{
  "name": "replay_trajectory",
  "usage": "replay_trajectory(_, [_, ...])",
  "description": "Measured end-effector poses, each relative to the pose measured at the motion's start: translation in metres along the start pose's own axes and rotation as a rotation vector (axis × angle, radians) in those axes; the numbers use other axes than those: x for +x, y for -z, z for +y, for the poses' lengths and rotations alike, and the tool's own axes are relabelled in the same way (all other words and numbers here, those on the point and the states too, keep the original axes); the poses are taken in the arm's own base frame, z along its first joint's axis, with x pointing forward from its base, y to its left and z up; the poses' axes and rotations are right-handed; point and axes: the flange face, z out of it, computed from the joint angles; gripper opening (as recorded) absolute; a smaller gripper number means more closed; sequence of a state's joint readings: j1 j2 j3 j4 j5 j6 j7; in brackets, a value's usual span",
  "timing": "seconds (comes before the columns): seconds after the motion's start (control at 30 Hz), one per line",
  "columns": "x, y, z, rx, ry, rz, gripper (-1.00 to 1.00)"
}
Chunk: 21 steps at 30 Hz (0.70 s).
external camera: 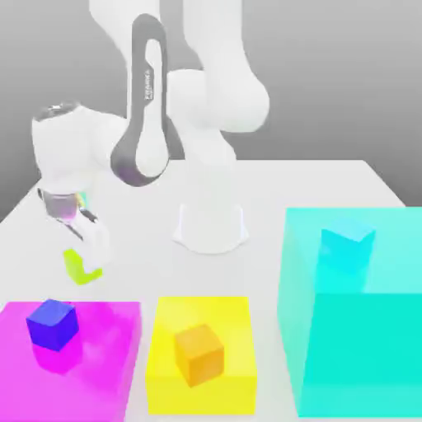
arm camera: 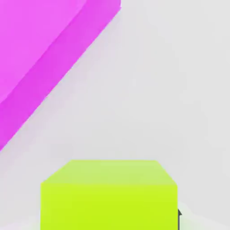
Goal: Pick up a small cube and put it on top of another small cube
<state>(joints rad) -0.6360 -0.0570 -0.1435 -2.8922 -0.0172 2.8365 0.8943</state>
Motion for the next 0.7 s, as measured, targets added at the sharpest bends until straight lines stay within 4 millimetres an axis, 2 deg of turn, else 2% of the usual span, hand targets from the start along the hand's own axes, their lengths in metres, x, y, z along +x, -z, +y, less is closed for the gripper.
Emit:
replay_trajectory(0.23, [-0.001, 0.041, -0.069, 0.003, -0.047, -0.004, -1.0])
replay_trajectory(0.5, [-0.018, 0.099, -0.14, 0.0, -0.11, -0.001, -1.0])
replay_trajectory(0.57, [-0.018, 0.085, -0.147, 0.0, -0.119, -0.001, -1.0])
replay_trajectory(0.63, [-0.018, 0.058, -0.148, -0.001, -0.123, 0.0, -1.0])
replay_trajectory(0.67, [-0.017, 0.048, -0.147, -0.001, -0.125, 0.001, 1.0])
replay_trajectory(0.7, [-0.017, 0.048, -0.147, -0.001, -0.125, 0.001, 1.0])
